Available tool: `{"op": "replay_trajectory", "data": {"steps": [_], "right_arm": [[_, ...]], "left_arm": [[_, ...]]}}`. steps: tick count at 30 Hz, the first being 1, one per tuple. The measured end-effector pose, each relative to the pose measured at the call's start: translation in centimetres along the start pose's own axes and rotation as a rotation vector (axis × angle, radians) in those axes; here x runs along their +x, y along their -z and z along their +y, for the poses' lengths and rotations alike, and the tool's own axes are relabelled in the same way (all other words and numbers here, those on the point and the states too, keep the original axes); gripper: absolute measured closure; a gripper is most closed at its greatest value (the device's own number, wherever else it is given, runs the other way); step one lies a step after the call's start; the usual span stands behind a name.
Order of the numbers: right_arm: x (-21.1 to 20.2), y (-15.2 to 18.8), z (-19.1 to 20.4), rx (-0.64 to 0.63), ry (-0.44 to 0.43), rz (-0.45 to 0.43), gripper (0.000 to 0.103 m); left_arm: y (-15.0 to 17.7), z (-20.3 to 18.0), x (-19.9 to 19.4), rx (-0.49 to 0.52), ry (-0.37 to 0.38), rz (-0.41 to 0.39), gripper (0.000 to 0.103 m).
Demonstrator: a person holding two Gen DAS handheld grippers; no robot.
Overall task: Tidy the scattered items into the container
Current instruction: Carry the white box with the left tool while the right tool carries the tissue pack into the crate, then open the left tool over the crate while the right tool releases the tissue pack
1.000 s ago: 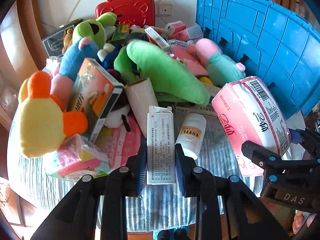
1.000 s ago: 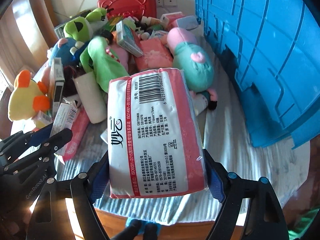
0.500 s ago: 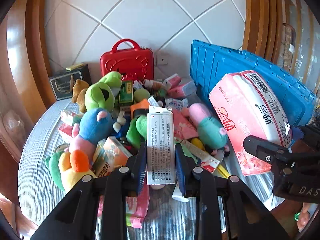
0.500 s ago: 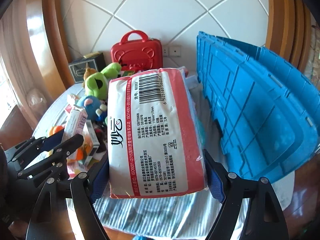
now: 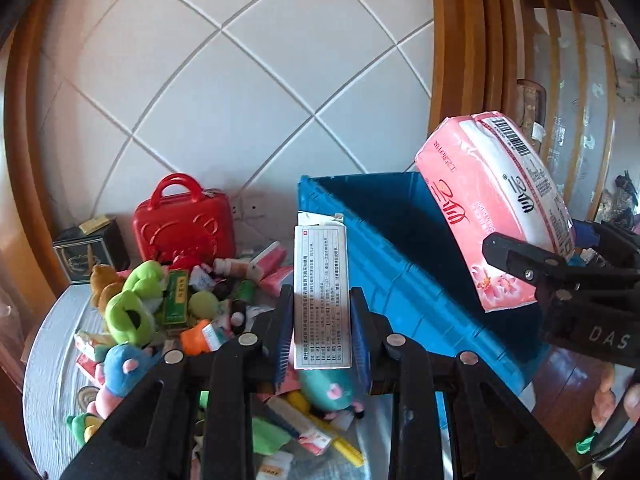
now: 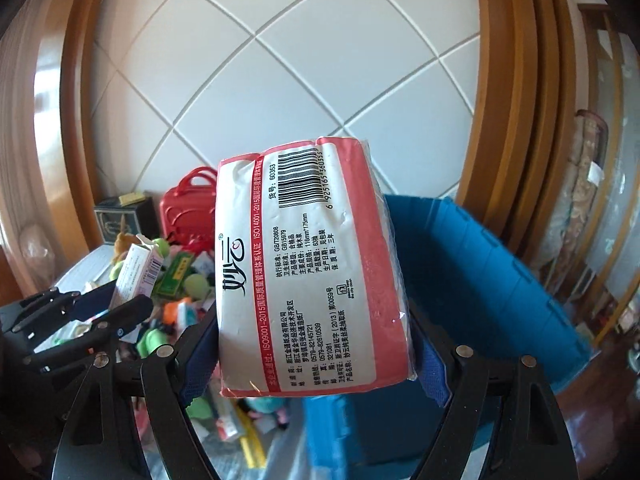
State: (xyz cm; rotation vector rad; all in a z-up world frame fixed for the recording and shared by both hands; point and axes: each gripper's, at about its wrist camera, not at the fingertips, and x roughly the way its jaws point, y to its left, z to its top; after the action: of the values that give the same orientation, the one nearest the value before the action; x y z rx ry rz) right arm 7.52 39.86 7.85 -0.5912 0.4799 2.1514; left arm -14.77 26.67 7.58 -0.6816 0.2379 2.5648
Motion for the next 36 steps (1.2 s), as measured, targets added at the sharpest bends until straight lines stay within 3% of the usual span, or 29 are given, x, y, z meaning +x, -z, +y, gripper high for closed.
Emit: {"op": "replay_trajectory", "data": {"steps": [5,8,12,19,23,26,31,36], "right_arm": [[2.5,-4.2,-9.0,-0.04,0.046,0.021,0.02],[6.7,-5.8,-13.3,-0.065,0.036,0.105,0.02],[13.9,-5.5,-17.1,-0.078,0.001,0.261,0.02],[25.7,-0.4,-20.1,-0.112,-0.043,0.579,0.02],[31.2,3.6,-20.4,-0.14,-0.095,0.762,0.02],[34.3,6.8,-19.7,-0.182,-0.12,0.881,0.02],[37.3,13.2,-17.7,-0.288,-0.181,1.078,0.02],[38.5,19.5,-16.9,-0.389,-0.161,1.252,0.02]], "left_arm": [[-6.9,-8.5,4.8,-0.02,0.061,0.057,0.077],[-10.2,-12.1,9.8,-0.068,0.079,0.16,0.077],[-11.5,-14.5,17.7,-0.13,0.021,0.331,0.077],[-6.5,-15.7,31.1,-0.144,-0.106,0.681,0.077],[-2.5,-15.7,36.1,-0.141,-0.137,0.83,0.077],[0.9,-15.4,38.4,-0.157,-0.142,0.924,0.077],[6.0,-15.1,40.6,-0.131,-0.219,1.079,0.077],[8.8,-16.5,41.4,-0.022,-0.307,1.14,0.077]]}}
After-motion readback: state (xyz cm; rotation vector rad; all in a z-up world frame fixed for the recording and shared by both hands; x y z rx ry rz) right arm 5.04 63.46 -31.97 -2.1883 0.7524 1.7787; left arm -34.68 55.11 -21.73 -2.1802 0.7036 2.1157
